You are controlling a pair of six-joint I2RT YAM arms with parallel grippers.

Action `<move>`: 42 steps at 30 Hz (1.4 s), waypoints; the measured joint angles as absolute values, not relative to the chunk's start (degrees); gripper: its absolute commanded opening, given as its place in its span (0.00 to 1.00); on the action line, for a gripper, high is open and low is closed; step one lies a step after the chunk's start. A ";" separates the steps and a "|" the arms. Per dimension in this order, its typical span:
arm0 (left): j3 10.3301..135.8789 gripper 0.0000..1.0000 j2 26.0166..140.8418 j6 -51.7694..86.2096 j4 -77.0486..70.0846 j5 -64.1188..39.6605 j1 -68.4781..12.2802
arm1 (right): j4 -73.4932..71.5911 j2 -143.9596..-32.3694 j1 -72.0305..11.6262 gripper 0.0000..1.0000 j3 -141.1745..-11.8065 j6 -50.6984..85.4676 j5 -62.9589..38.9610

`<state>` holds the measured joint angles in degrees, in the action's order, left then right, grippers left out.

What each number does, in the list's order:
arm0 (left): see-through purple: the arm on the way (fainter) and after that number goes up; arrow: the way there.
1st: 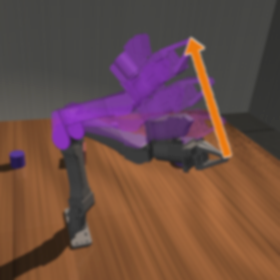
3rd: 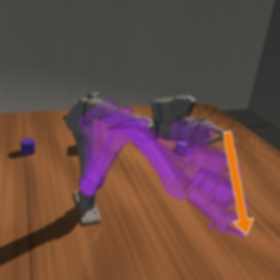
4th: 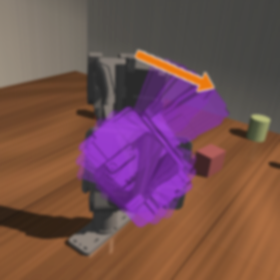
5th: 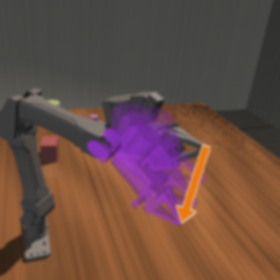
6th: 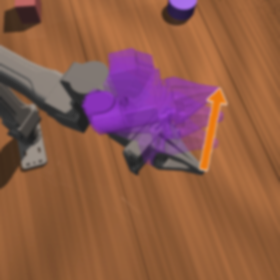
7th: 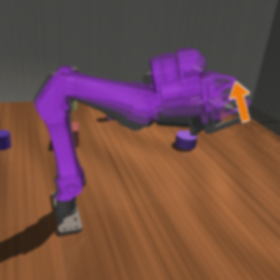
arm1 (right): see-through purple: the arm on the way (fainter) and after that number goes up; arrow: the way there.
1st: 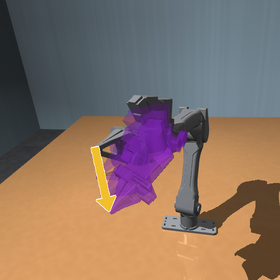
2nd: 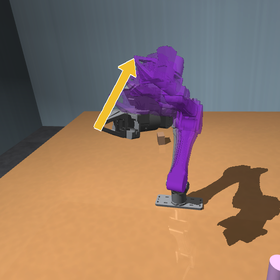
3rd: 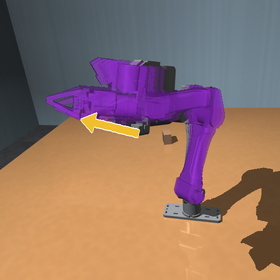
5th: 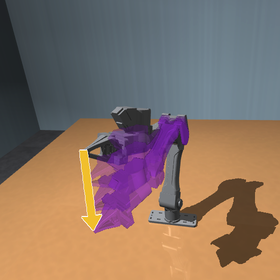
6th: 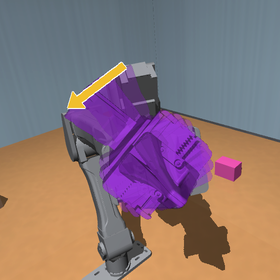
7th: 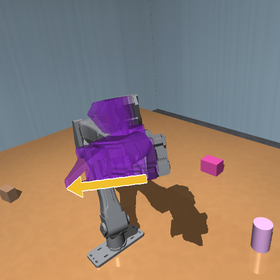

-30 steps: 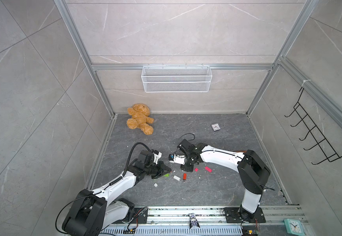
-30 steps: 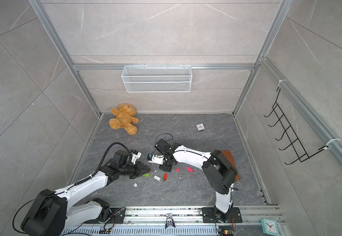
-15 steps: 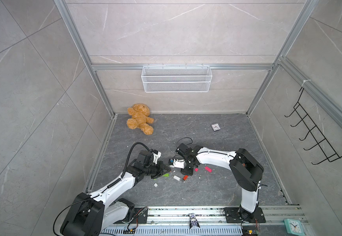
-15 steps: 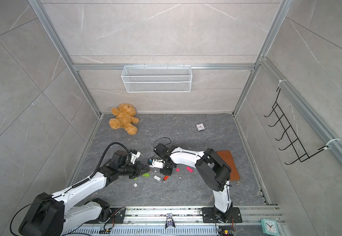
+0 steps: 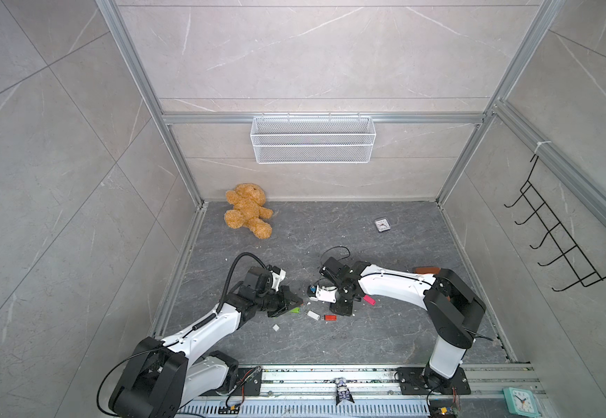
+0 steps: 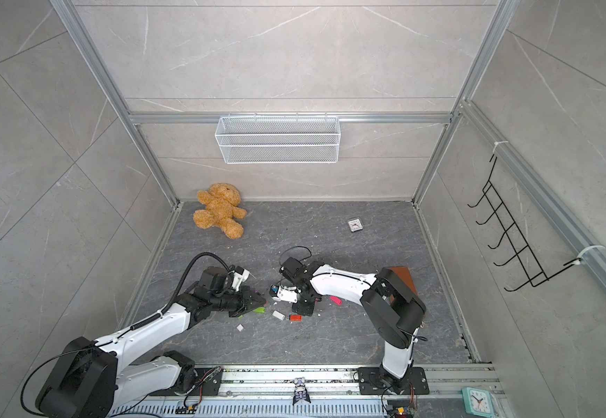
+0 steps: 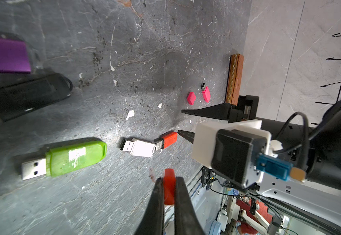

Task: Close the usb drive cover
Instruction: Pick up the USB drive from the center of the board.

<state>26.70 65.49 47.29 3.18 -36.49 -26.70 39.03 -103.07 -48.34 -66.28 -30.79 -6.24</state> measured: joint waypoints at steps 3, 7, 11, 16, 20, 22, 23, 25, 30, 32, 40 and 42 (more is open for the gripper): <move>26.70 0.00 64.20 47.29 4.05 -36.12 -26.70 | 39.05 -101.43 -47.31 0.37 -66.19 -32.75 -9.39; 26.70 0.00 62.98 47.29 4.49 -35.99 -26.70 | 39.09 -98.98 -46.48 0.37 -65.36 -35.92 -15.00; 26.70 0.00 62.96 47.29 4.73 -35.90 -26.70 | 39.11 -99.31 -46.54 0.37 -65.34 -37.34 -18.46; 26.70 0.00 62.96 47.29 4.73 -35.86 -26.70 | 39.24 -101.80 -46.98 0.38 -65.36 -38.41 -19.51; 26.70 0.00 62.96 47.29 4.73 -35.62 -26.70 | 39.24 -103.88 -47.68 0.38 -65.36 -38.65 -18.90; 26.70 0.00 62.96 47.29 4.73 -35.51 -26.70 | 39.24 -104.57 -47.86 0.38 -65.39 -38.65 -18.28; 26.70 0.00 62.96 47.29 4.73 -35.44 -26.70 | 39.27 -105.01 -47.99 0.38 -65.49 -38.61 -17.74; 26.70 0.00 62.96 47.29 4.73 -35.40 -26.70 | 39.20 -105.80 -48.01 0.37 -65.73 -38.63 -16.80; 26.70 0.00 62.96 47.29 4.73 -35.03 -26.70 | 39.18 -106.32 -48.05 0.37 -66.26 -38.63 -15.66; 26.70 0.00 62.96 47.29 4.73 -35.00 -26.70 | 39.20 -106.32 -48.25 0.36 -66.26 -38.63 -15.29; 26.70 0.00 62.96 47.29 4.73 -34.98 -26.70 | 38.81 -106.28 -48.99 0.32 -66.24 -38.74 -13.45; 26.70 0.00 62.96 47.29 4.73 -34.98 -26.70 | 38.44 -106.06 -49.34 0.31 -65.95 -38.83 -12.71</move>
<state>26.70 62.96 47.29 4.73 -34.98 -26.70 38.44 -106.06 -49.34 -65.95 -38.83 -12.71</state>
